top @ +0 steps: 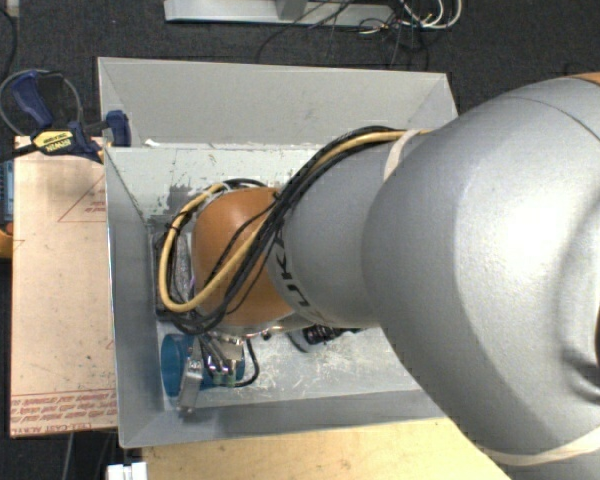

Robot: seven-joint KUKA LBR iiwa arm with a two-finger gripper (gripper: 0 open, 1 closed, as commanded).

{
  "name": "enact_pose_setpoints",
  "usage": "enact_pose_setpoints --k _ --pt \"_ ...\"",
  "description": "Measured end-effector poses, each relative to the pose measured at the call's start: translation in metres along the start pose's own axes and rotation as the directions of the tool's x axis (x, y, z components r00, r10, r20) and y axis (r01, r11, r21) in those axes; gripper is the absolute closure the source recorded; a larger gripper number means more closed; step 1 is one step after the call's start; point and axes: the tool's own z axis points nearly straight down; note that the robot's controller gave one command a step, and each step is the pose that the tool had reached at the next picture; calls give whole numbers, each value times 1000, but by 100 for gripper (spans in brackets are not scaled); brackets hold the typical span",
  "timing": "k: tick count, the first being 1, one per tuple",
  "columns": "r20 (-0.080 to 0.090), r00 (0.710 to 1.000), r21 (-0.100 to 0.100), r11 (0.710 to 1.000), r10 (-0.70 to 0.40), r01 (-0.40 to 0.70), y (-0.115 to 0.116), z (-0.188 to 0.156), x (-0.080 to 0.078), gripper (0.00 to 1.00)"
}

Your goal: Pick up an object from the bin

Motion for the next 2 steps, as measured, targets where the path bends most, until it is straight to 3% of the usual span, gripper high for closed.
enact_pose_setpoints --k 1,2 --pt "18 907 -14 907 420 -420 -40 30 -18 0" --pt "22 967 17 967 252 -253 -16 26 -19 100"
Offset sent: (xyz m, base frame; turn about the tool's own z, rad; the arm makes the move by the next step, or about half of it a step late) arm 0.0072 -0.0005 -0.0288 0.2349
